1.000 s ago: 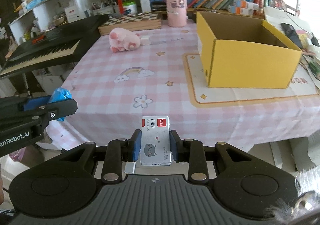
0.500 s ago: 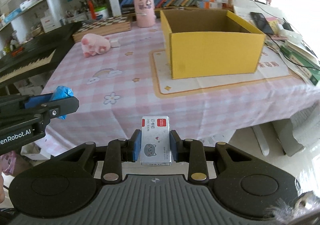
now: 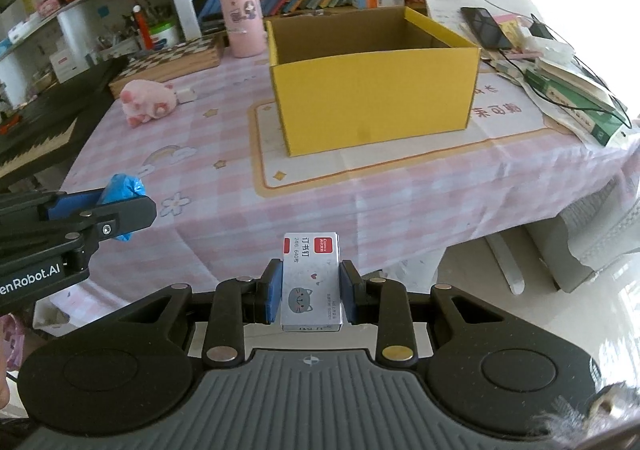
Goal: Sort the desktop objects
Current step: 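Carry the blue bag and white box with both tools toward the yellow box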
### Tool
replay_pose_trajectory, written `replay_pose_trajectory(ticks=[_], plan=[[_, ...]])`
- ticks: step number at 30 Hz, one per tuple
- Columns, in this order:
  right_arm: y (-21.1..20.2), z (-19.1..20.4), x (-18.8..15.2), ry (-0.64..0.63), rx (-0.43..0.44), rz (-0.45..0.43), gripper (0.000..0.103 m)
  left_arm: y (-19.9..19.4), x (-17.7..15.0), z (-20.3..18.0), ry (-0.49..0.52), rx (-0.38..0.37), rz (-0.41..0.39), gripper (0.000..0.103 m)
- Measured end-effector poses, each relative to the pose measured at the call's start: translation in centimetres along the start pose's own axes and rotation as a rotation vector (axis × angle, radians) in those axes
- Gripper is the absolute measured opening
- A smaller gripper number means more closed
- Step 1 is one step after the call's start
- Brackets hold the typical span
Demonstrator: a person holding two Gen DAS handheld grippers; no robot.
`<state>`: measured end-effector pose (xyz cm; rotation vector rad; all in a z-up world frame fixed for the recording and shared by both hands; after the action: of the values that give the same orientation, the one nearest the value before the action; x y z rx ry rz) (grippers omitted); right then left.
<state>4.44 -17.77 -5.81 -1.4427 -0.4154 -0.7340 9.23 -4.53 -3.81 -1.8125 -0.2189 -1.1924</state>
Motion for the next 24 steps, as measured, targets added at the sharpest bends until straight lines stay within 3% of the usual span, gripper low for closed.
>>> replay_pose_trajectory(ticks=[18,24], plan=[[3.1,-6.6,3.2,0.034,-0.001,0.042,0.028,6.1,3.0,-3.7,0.017,-0.014,0.046,0.028],[4.3,-9.0,5.1,0.016,0.014,0.04,0.028,8.0,4.7,-5.2,0.005,-0.009,0.016,0.028]])
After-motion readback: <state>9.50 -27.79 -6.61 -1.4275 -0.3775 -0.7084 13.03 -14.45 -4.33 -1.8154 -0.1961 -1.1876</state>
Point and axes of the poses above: each gripper's, at about its wrist camera, not at the fingertips, and y roughly the way its jaws point, z to its left, x to its top, the point moved 7 cm from there along y, roughly the way its jaws point, and after that the axes turned 1 degree about -x, right-handed, at the moved point
